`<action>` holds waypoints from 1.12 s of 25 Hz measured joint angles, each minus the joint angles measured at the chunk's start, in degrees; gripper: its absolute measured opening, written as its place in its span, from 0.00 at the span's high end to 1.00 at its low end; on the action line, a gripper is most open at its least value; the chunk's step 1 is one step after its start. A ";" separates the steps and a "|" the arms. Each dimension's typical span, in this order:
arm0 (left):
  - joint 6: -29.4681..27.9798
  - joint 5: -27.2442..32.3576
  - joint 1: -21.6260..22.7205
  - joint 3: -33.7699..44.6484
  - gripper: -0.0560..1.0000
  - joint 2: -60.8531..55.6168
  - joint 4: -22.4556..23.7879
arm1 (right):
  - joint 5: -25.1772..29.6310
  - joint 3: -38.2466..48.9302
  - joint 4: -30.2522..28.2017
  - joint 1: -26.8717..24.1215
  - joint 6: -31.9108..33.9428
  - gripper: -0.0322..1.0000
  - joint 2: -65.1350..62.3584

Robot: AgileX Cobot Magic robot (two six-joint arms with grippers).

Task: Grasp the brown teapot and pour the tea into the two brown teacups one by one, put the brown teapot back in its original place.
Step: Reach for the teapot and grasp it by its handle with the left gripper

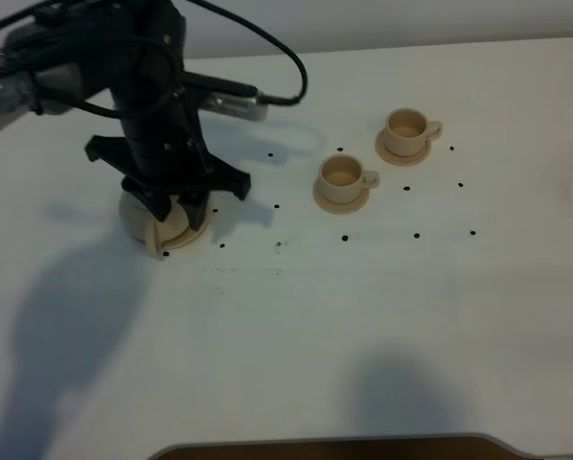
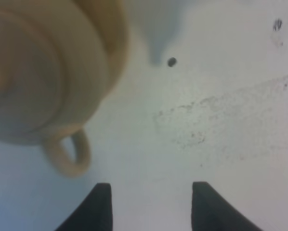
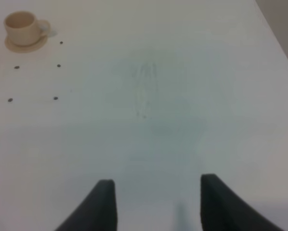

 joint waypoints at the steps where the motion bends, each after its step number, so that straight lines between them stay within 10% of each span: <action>1: -0.68 0.00 0.28 0.00 0.57 -0.53 0.00 | 0.00 0.00 0.00 0.00 0.00 0.58 0.00; 28: -6.76 0.00 6.32 4.20 0.57 3.11 0.46 | 0.00 0.00 0.00 0.00 0.00 0.58 0.00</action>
